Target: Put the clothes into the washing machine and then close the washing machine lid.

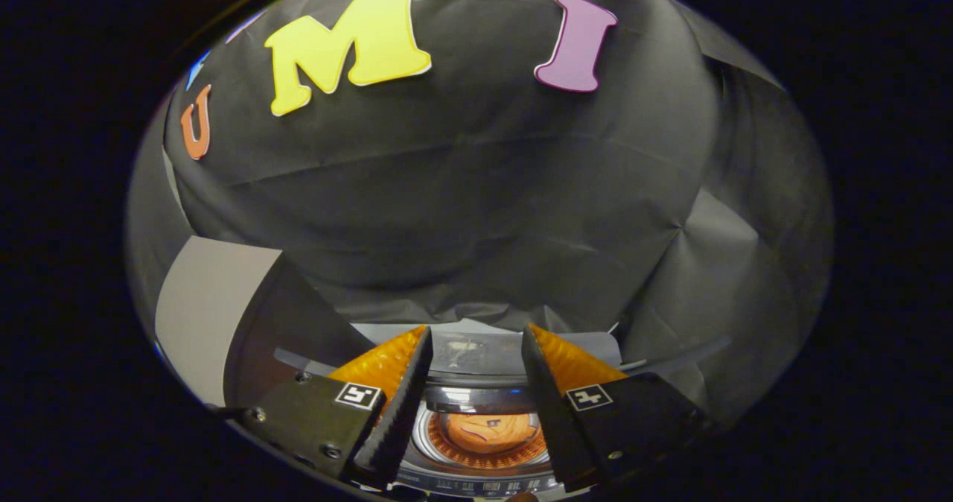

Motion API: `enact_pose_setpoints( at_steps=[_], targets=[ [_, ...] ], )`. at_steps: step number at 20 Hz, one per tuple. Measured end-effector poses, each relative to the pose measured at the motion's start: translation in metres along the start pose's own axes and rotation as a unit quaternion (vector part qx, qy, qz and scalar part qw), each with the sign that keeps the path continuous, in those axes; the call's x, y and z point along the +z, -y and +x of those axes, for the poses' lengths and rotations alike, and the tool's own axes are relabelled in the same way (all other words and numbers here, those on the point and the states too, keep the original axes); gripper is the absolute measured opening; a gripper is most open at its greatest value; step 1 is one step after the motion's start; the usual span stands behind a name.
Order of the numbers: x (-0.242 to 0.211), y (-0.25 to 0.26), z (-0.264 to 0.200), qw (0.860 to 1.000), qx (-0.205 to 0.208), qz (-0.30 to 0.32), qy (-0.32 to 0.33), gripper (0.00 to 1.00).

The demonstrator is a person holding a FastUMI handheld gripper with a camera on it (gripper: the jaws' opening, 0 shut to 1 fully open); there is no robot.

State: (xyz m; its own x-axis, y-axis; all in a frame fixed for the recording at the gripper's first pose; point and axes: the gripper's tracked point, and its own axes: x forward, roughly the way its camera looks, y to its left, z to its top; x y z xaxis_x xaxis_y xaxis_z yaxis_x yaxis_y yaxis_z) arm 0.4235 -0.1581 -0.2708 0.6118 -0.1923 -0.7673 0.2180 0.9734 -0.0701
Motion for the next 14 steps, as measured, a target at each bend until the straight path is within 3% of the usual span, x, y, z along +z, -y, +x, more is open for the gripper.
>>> enact_pose_setpoints(
  at_steps=[14],
  targets=[
    [-0.066, 0.002, -0.031, 0.999, 0.005, 0.011, -0.036, 0.77]
  ],
)
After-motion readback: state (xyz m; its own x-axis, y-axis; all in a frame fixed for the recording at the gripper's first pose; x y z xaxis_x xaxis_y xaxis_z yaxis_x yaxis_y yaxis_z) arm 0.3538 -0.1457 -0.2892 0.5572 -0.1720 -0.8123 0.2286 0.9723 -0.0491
